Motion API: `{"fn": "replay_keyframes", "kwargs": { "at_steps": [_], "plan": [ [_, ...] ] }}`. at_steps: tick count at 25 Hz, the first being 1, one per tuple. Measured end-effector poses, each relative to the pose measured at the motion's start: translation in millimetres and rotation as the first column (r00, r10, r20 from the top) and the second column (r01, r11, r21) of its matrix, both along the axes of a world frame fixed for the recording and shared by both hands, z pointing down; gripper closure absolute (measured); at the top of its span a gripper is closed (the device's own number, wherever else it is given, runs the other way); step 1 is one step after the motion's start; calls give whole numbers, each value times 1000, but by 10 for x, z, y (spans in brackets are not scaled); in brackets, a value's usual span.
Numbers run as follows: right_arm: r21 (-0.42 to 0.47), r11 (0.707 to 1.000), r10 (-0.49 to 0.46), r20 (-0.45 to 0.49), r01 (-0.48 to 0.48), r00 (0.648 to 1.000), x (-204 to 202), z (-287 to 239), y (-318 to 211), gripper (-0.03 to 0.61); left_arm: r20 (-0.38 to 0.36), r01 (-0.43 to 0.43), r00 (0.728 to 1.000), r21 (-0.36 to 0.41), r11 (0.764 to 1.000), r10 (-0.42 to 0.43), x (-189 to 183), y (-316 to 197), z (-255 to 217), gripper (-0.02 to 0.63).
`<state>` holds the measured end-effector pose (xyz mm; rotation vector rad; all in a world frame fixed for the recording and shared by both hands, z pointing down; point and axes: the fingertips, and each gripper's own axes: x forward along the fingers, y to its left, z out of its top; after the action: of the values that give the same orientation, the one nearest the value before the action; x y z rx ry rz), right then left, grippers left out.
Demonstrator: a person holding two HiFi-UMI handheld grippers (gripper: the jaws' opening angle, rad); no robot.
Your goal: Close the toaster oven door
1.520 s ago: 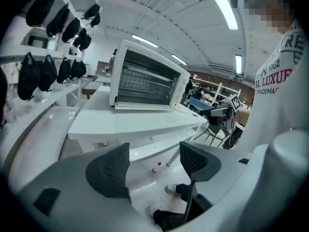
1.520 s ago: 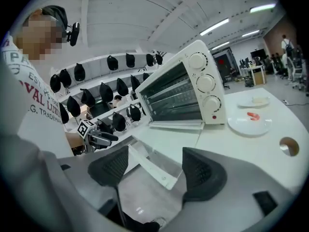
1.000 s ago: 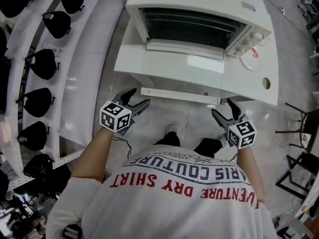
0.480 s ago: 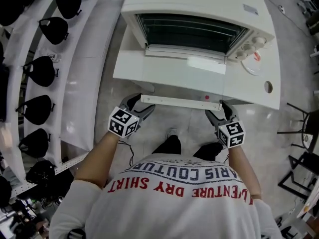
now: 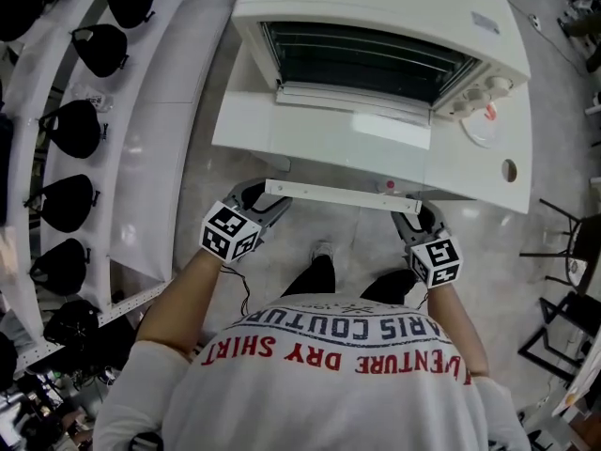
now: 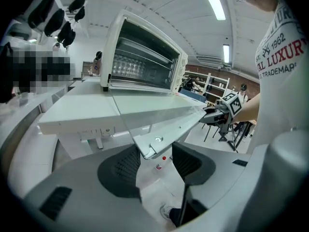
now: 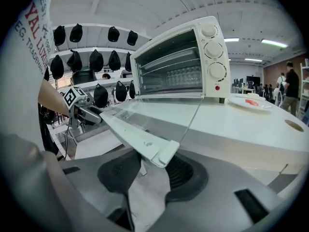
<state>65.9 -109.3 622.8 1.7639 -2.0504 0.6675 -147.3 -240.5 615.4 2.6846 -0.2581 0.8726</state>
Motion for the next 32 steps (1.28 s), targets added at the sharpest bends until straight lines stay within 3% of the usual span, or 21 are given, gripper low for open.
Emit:
{"fn": "replay_keyframes", "kwargs": {
  "at_steps": [8, 23, 32],
  "plan": [
    [-5, 999, 47, 62, -47, 997, -14, -121, 30, 433, -11, -9, 1000, -1, 1000, 9, -26, 4, -121, 410],
    [60, 986, 140, 188, -153, 972, 3, -626, 96, 453, -110, -6, 994, -16, 1000, 4, -49, -7, -634, 490],
    [81, 982, 153, 201, -172, 968, 33, -874, 84, 453, -119, 21, 993, 0, 1000, -21, -22, -28, -881, 500]
  ]
}}
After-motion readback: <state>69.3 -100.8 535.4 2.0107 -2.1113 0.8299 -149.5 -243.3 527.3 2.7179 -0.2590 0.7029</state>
